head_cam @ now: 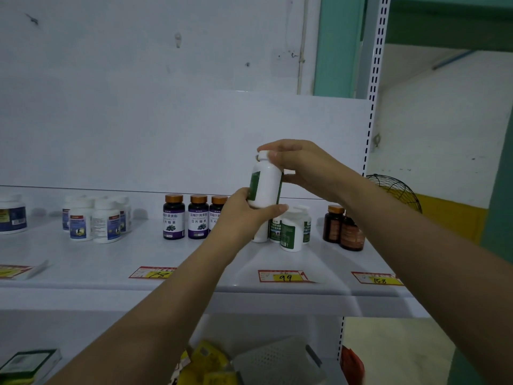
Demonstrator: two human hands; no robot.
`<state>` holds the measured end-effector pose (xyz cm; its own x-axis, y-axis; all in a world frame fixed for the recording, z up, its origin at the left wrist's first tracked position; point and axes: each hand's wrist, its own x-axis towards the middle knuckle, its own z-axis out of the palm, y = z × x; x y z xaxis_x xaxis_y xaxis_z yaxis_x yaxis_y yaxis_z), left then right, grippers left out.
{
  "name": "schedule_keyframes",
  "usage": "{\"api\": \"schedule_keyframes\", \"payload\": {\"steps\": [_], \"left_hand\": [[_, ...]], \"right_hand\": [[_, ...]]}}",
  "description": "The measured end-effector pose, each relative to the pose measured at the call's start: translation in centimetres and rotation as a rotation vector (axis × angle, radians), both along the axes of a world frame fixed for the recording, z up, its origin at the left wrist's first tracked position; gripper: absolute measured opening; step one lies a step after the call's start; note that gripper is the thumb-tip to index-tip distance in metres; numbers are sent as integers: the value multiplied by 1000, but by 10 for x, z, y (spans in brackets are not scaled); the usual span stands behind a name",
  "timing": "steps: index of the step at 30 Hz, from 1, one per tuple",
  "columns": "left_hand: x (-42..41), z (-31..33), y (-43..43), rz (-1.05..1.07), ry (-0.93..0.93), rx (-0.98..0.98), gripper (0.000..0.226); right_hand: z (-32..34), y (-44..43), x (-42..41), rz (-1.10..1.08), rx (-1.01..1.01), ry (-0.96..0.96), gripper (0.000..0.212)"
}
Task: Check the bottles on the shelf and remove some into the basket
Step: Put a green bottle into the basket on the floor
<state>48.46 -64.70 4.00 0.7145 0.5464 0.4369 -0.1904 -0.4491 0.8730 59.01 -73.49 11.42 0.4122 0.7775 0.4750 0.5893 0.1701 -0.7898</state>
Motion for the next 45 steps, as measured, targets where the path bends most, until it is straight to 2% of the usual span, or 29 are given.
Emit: {"api": "schedule_keyframes", "payload": {"steps": [4,7,11,14,16,20,27,32,35,40,45], "left_hand": [[3,-5,-3,114,-67,20,58],[1,-6,-2,27,-17,-7,60],[-5,-4,1,-48,40,5,44],[-4,-5,0,49,-33,-6,36],[-3,-8,1,159,-79,15,42],[-3,-8,3,299,-37,128,55],[-12,-9,12,159,66,183,54],[-21,-14,13,-2,70,87,36],[-26,-16,13,-76,47,23,34],[-27,-15,12,-80,59,34,36],[-24,-17,10,-75,55,43,40]], "right_hand": [[1,3,-5,-130,5,-83,23],[0,0,-3,-123,28,-90,18],[-2,-3,-3,-26,36,-32,24],[-4,0,-5,-38,-24,-5,34],[-5,2,-5,-82,-92,-42,40],[-6,5,-7,-59,-78,4,30],[-10,7,-11,-108,-88,-22,34],[-14,8,-16,-13,-108,16,29],[-17,7,-17,55,-88,71,26],[-19,4,-15,67,-72,137,33],[-16,-2,-12,71,-122,80,31]]}}
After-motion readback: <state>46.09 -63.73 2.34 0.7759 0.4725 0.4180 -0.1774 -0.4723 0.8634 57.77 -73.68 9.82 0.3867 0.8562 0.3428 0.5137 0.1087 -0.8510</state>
